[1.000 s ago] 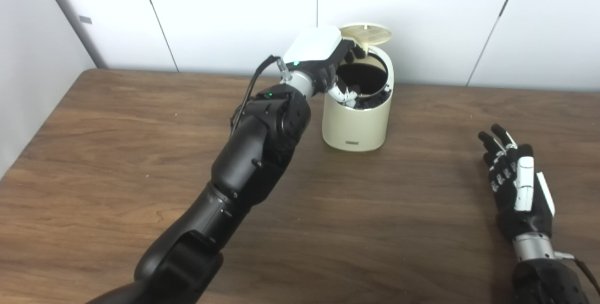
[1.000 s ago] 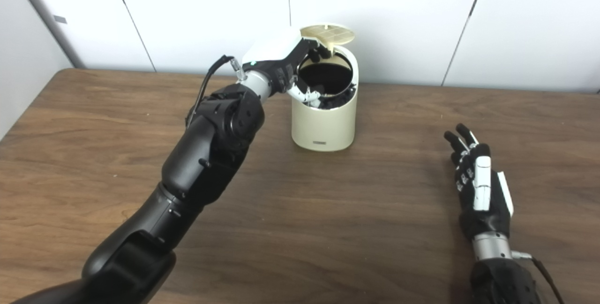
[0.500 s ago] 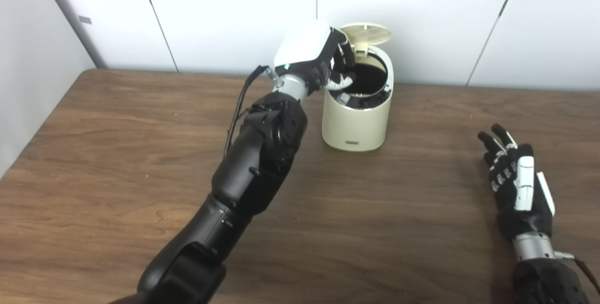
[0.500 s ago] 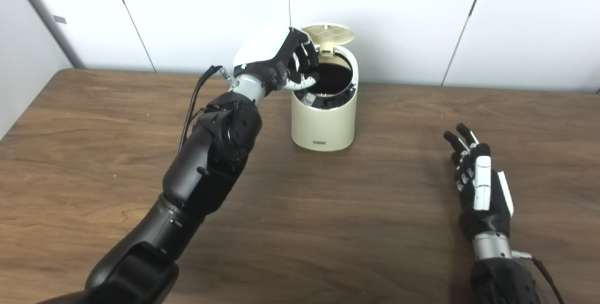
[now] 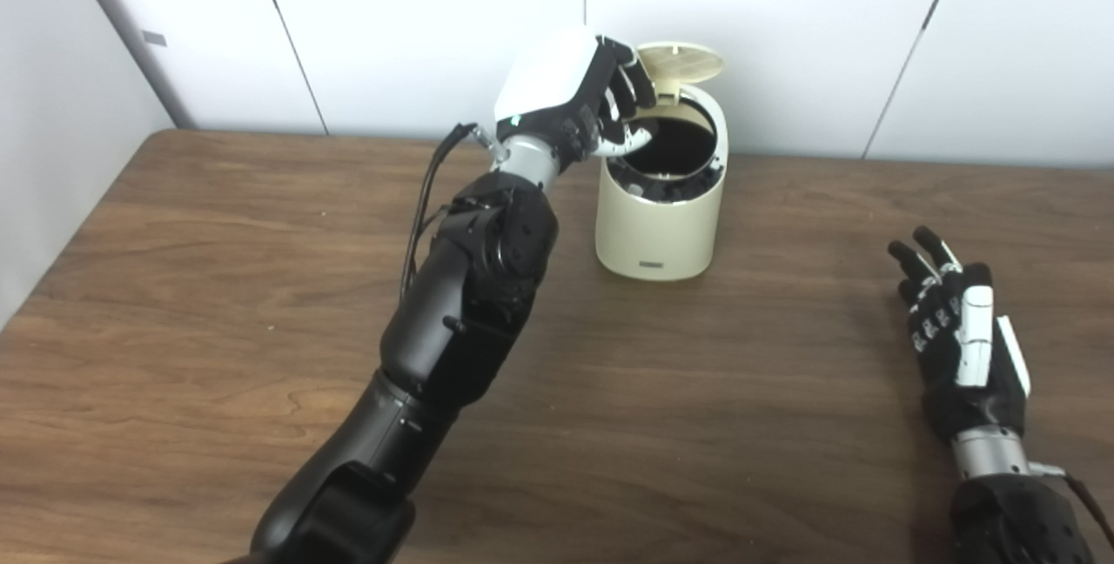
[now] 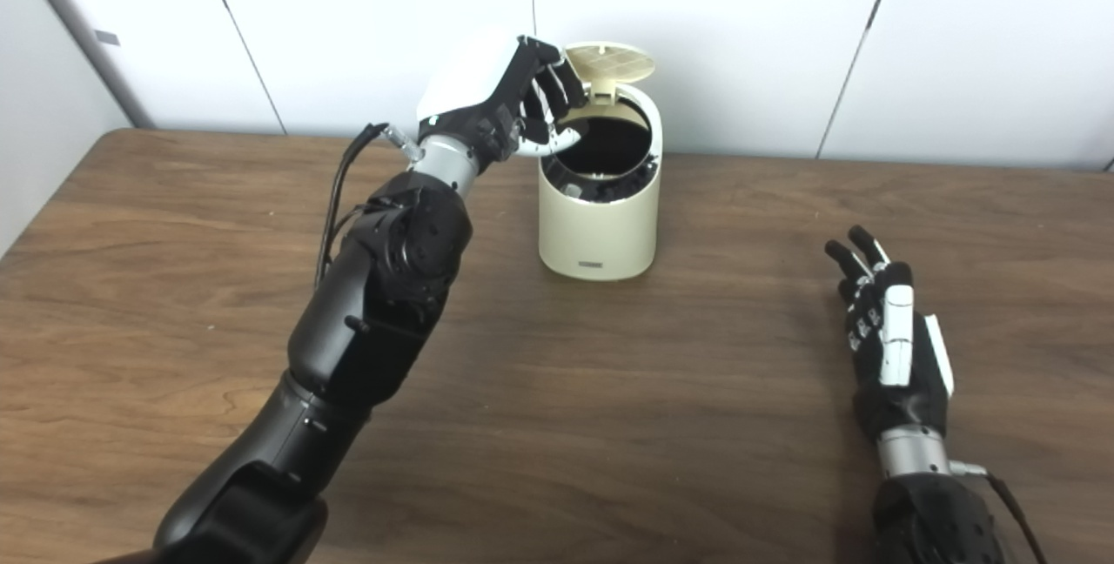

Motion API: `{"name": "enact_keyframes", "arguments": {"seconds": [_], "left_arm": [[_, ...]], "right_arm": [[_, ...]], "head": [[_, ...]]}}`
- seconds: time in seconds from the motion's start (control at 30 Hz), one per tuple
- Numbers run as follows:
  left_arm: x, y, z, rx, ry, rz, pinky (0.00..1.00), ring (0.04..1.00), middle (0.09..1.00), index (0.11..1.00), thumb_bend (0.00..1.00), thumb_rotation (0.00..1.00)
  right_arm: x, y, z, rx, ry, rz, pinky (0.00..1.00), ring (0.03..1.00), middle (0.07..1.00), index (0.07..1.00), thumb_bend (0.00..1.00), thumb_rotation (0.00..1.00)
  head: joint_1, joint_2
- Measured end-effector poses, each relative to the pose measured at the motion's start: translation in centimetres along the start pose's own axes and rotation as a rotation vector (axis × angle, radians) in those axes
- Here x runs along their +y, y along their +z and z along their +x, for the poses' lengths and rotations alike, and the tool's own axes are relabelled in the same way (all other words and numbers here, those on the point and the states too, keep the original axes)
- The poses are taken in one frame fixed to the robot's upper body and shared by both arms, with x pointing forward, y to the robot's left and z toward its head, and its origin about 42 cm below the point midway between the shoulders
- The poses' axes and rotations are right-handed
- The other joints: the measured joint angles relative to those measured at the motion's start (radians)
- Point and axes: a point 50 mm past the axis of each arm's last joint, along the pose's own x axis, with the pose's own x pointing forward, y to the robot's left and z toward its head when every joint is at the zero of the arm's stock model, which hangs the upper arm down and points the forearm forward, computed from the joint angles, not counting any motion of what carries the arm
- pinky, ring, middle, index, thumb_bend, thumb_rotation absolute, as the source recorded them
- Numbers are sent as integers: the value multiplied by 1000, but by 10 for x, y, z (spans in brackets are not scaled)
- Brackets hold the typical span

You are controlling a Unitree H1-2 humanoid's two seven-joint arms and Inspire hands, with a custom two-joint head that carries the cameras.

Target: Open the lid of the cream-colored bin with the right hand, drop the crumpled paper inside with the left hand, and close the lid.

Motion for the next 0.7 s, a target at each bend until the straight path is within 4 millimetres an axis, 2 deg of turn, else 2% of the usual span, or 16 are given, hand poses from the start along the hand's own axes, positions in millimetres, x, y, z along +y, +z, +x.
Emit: {"name": "enact_keyframes", "arguments": {"seconds": [0.27,0.53,0.7], "left_arm": [[13,-4,-16,-1,-70,-28,388,426,484,497,478,0],[13,-20,-35,41,-167,-16,441,450,494,474,480,0],[21,-27,-50,62,-146,-42,416,443,499,471,479,0]], "right_arm": [[0,0,0,0,0,-1,1000,973,865,906,496,1000],[0,-1,2,-2,0,-1,1000,978,871,909,499,1000],[0,-1,3,-3,1,4,1000,976,870,906,492,1000]], "head": [[2,-5],[3,-12],[-5,-32]]}}
